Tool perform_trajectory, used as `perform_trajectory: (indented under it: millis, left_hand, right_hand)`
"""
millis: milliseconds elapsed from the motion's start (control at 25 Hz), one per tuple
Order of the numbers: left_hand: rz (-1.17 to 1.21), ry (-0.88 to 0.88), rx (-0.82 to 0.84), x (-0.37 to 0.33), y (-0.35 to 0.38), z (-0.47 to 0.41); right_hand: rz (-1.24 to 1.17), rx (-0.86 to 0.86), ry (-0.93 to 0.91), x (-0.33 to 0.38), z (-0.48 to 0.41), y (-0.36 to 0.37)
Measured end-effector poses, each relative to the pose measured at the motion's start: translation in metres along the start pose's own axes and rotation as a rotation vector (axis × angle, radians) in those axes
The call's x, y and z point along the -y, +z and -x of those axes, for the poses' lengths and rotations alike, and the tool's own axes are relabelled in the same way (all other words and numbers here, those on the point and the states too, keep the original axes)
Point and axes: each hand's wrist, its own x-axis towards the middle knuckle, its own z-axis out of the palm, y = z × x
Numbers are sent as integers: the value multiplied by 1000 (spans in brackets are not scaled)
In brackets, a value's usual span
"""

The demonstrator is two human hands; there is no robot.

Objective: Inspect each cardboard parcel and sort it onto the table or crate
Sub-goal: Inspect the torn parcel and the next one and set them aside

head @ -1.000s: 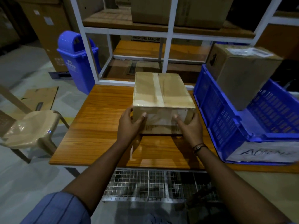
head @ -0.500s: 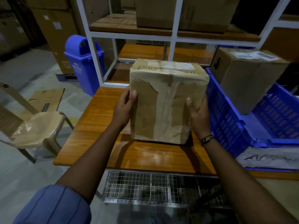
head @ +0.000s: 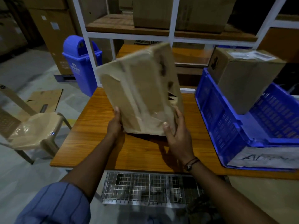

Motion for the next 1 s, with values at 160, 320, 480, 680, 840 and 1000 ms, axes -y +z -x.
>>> perform_trajectory:
  millis: [160, 320, 480, 680, 840, 1000]
  left_hand:
    - [105, -216, 110, 16, -10, -15]
    - [128, -210, 171, 19, -7, -10]
    - [252, -46, 296, -10, -6, 2]
    - [156, 249, 265, -81, 8, 33]
    - [34, 327, 230, -105, 19, 42]
    - [164, 270, 212, -87, 16, 34]
  right_hand:
    - [356, 152, -409, 48, 6, 11]
    - [408, 100, -427, 55, -3, 12]
    - [199, 28, -218, 46, -41, -20]
    - [-109, -26, -40, 48, -99, -65]
    - [-88, -115, -44, 48, -117, -69]
    - [-38, -70, -73, 58, -101, -60]
